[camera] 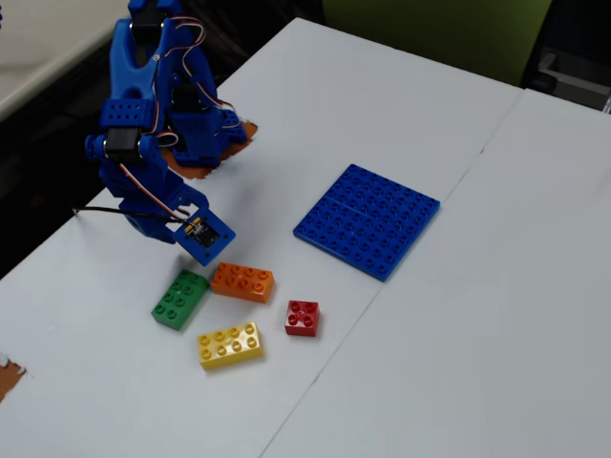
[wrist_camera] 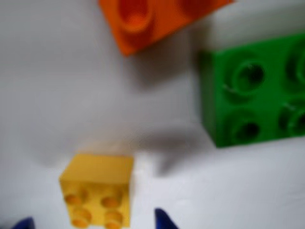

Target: Pick up the 2x2 yellow block and go up the 8x8 blue block.

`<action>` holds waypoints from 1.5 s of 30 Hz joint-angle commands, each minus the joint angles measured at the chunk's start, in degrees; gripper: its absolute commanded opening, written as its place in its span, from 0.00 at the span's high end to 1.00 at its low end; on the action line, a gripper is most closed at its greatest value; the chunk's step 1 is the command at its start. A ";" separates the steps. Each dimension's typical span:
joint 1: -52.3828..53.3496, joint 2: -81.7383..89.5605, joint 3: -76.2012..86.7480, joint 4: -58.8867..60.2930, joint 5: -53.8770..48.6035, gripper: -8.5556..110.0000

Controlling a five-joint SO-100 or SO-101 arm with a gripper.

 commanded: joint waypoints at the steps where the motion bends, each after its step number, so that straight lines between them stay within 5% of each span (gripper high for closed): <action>1: -1.14 0.09 0.53 -2.37 1.23 0.67; 14: -2.37 1.58 7.65 -6.33 1.93 0.71; 21: -2.11 2.55 7.73 -5.10 2.02 0.88; 25: -2.02 4.57 7.73 -3.78 2.02 0.90; 34: -5.63 22.85 1.93 15.56 1.32 0.90; 38: -15.47 29.79 -1.67 20.83 11.60 0.90; 45: -39.29 39.46 -3.96 14.06 43.95 0.92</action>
